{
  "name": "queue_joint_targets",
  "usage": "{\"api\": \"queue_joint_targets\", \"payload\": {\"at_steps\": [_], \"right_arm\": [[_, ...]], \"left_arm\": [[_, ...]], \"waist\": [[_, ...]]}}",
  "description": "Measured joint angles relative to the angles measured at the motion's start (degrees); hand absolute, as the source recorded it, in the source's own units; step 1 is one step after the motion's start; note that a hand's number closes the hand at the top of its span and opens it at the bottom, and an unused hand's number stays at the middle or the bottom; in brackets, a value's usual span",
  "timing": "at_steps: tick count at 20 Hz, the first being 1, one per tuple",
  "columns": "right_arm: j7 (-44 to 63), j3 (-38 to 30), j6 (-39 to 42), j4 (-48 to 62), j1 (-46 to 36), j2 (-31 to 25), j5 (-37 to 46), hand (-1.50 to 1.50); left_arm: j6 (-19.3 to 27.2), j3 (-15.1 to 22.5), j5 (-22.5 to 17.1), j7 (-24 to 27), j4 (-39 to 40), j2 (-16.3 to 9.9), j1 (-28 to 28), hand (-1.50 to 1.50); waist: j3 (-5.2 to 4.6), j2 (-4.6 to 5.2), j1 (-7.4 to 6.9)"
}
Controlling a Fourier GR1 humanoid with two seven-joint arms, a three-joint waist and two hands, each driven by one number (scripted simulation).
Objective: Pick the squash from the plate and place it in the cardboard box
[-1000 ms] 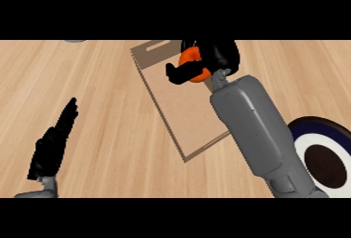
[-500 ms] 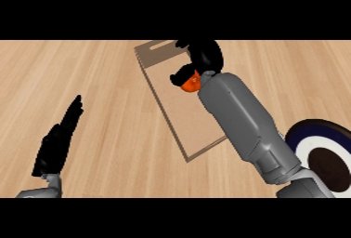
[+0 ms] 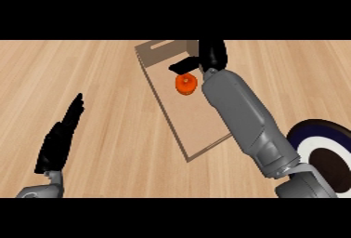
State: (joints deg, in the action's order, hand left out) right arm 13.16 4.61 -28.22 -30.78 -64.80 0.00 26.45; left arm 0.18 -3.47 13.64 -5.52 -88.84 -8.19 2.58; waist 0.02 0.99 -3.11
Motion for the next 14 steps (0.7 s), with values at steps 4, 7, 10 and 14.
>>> {"api": "queue_joint_targets", "payload": {"at_steps": [4, 7, 10, 14], "right_arm": [[-6.19, -5.98, -3.49, -2.01, 1.13, -0.48, -5.41, -1.5], [-10.12, -10.34, -3.6, -3.98, 1.62, -1.2, -9.82, -1.5], [-12.6, -13.79, -3.06, -6.16, 3.35, -3.58, -13.06, -1.5], [-13.36, -17.01, -2.17, -9.48, 6.85, -8.14, -15.68, -1.5]], "left_arm": [[-0.33, -1.19, -0.71, 0.22, 0.01, -0.74, -0.51, 0.0], [-0.36, -1.71, -1.01, 0.2, -0.07, -0.93, -0.71, 0.0], [0.03, -1.42, -0.58, 0.23, -0.6, -0.56, -1.68, 0.0], [0.04, -2.13, -0.89, 0.08, -0.67, -0.72, -2.44, 0.0]], "waist": [[0.03, -0.2, 0.8], [0.04, -0.39, 1.39], [0.02, -0.65, 2.07], [0.0, -0.94, 2.84]]}}
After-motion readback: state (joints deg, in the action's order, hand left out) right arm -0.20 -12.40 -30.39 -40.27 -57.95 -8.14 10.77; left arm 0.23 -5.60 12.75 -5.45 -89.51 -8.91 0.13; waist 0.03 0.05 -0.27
